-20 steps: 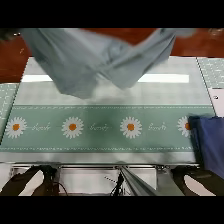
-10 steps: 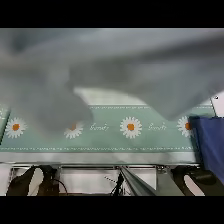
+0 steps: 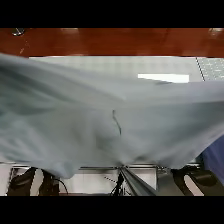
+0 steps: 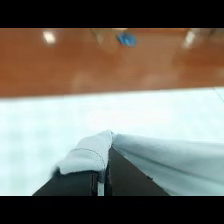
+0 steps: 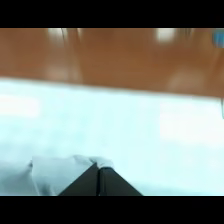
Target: Fold the shirts.
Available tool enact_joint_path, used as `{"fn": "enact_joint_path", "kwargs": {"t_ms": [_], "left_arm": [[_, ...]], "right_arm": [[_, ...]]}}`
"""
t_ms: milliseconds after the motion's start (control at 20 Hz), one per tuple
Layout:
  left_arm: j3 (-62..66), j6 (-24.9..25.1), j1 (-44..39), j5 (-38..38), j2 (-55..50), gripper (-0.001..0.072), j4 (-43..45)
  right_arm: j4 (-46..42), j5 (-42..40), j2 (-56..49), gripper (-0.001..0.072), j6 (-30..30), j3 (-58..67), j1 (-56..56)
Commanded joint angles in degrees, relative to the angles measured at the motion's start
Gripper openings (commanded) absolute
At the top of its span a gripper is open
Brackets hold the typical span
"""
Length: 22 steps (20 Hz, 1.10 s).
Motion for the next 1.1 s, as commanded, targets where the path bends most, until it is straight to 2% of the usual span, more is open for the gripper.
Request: {"fn": "enact_joint_path", "kwargs": {"t_ms": [0, 150, 300, 450, 600, 650, 700, 750, 800, 850, 950, 1000, 1050], "left_arm": [[-21.2, 3.6, -2.0, 8.3, -1.0, 0.0028, -3.8], [-30.8, 3.8, -6.4, 16.9, -9.2, 0.0029, -5.6], [-30.8, 5.6, -12.6, 24.0, -20.6, 0.0028, -6.5], [-28.0, 5.5, -16.6, 32.7, -31.1, 0.0028, -8.4], [-23.3, 5.5, -17.1, 33.9, -39.5, 0.0030, -11.8], [-21.8, 5.5, -17.1, 33.8, -41.4, 0.0054, -11.8], [-20.4, 5.5, -17.0, 33.8, -42.9, 0.0302, -11.7], [-19.5, 5.2, -17.0, 33.7, -43.8, 0.0695, -11.7], [-18.4, 5.1, -16.3, 31.7, -44.3, 0.0711, -10.9], [-16.7, 5.0, -14.4, 28.2, -44.5, 0.0710, -8.7], [-13.6, 4.9, -8.3, 19.0, -44.5, 0.0708, -4.3], [-12.7, 2.9, -4.5, 14.2, -44.5, 0.0707, -1.1], [-12.4, -1.4, -0.5, 9.0, -44.5, 0.0706, 3.1]], "right_arm": [[-1.2, -12.3, -0.8, 0.0024, 0.4, -18.3, 0.0], [-0.4, -22.9, -10.4, 0.0024, 2.2, -23.5, 0.0], [4.6, -30.0, -25.1, 0.0025, 2.2, -20.4, 0.0], [10.4, -33.2, -39.2, 0.0025, 2.2, -14.2, 0.0], [13.8, -33.3, -51.7, 0.0025, 3.2, -6.3, -0.2], [15.9, -33.0, -55.1, 0.0025, 4.4, -4.0, -0.6], [19.5, -32.7, -57.6, 0.0026, 4.8, -2.5, -1.6], [24.6, -32.6, -59.6, 0.0051, 4.7, -1.6, -3.2], [29.4, -32.4, -60.8, 0.0281, 4.4, -1.3, -4.9], [34.0, -30.6, -61.3, 0.0616, 1.5, -1.2, -7.0], [36.8, -23.8, -60.3, 0.0622, -3.3, -1.2, -12.0], [35.1, -18.6, -59.3, 0.0620, -4.4, -1.2, -14.7], [31.4, -11.1, -58.2, 0.0619, -6.9, -1.3, -17.1]]}}
